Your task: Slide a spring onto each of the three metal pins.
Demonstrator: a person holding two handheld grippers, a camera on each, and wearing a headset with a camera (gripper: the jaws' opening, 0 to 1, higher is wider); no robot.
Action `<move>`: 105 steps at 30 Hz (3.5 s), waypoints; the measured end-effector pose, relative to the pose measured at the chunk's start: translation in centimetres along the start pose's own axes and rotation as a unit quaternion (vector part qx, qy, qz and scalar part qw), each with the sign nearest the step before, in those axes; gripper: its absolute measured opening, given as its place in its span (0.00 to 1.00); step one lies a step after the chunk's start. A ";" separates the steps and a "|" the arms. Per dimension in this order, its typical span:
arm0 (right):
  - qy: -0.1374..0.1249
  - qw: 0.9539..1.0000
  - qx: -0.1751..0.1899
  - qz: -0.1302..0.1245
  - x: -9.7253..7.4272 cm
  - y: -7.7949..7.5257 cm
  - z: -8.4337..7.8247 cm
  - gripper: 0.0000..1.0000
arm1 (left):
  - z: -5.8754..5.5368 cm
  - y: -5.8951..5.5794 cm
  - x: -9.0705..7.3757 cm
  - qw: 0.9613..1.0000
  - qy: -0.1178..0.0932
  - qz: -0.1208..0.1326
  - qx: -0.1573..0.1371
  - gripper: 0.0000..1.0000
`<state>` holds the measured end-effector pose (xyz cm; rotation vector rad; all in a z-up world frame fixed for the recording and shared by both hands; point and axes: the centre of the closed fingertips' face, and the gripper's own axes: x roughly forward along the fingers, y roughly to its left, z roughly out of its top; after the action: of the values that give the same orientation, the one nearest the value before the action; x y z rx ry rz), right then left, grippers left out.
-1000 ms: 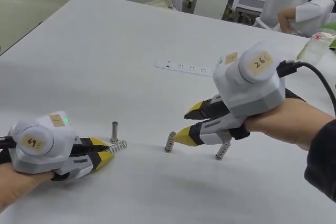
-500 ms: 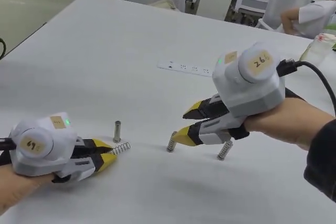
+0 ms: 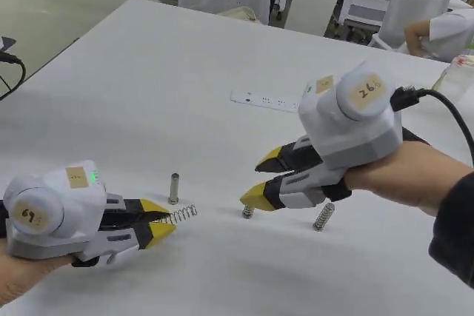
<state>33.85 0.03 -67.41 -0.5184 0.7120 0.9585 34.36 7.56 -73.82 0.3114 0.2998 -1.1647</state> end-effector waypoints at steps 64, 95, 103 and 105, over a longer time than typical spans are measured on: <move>0.000 0.994 -0.061 0.089 1.8 6.1 1.2 0.10 | 6.6 -4.8 -2.4 0.991 -0.061 -0.058 0.101 0.03; -0.019 0.990 -0.101 0.095 0.7 7.7 4.5 0.08 | 6.4 -4.6 -2.2 0.993 -0.061 -0.051 0.090 0.03; -0.015 0.989 -0.112 0.093 0.7 7.9 4.8 0.08 | 6.5 -4.6 -2.1 0.993 -0.063 -0.052 0.087 0.03; -0.016 0.989 -0.112 0.094 0.7 8.0 4.9 0.08 | 6.5 -4.7 -2.1 0.993 -0.063 -0.053 0.086 0.03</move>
<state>28.68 7.61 -65.35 -0.6393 0.6362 1.2298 29.67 5.10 -67.46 0.3754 0.1060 -1.3118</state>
